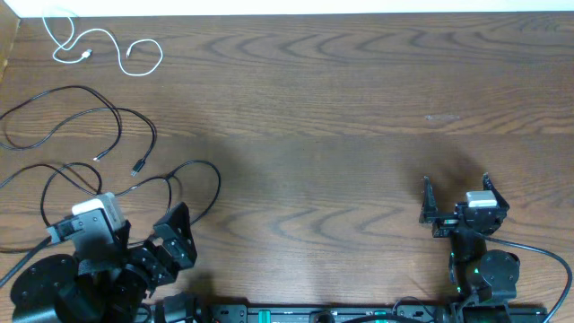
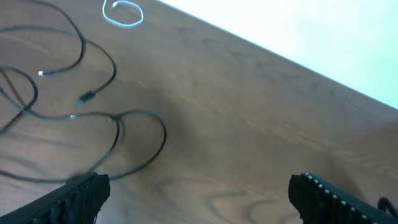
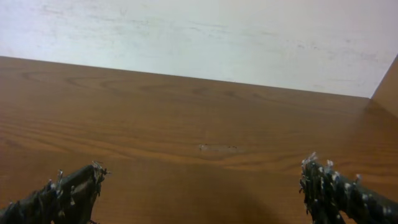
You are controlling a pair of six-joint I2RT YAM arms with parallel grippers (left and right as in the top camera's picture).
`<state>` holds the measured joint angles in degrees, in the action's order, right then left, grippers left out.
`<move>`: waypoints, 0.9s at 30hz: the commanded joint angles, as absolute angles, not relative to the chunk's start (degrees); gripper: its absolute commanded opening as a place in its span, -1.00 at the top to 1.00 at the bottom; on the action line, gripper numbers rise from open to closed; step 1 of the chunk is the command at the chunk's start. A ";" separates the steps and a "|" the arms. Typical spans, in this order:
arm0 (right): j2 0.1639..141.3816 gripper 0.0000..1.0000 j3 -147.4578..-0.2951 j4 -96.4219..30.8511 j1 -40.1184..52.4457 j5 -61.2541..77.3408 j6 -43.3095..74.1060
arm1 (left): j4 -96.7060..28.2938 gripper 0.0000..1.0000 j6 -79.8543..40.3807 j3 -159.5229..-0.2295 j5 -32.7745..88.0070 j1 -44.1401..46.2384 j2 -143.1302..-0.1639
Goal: Untangle cables
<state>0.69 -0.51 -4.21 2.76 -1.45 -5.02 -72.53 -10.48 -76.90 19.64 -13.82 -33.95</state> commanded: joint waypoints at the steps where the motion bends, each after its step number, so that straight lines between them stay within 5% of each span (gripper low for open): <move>1: 0.32 -0.99 -0.30 -4.29 3.05 -1.10 -4.78 | -75.22 -0.95 -10.09 -76.99 20.34 -13.93 -33.85; 12: 0.32 -0.99 -0.32 -4.29 3.05 -1.10 -4.78 | -74.52 -0.95 -10.11 -72.95 19.07 -4.54 -31.90; 27: 0.34 -0.98 -0.32 -4.29 3.05 -1.10 -4.78 | -56.31 -0.96 -10.07 -44.60 13.98 -0.93 -14.98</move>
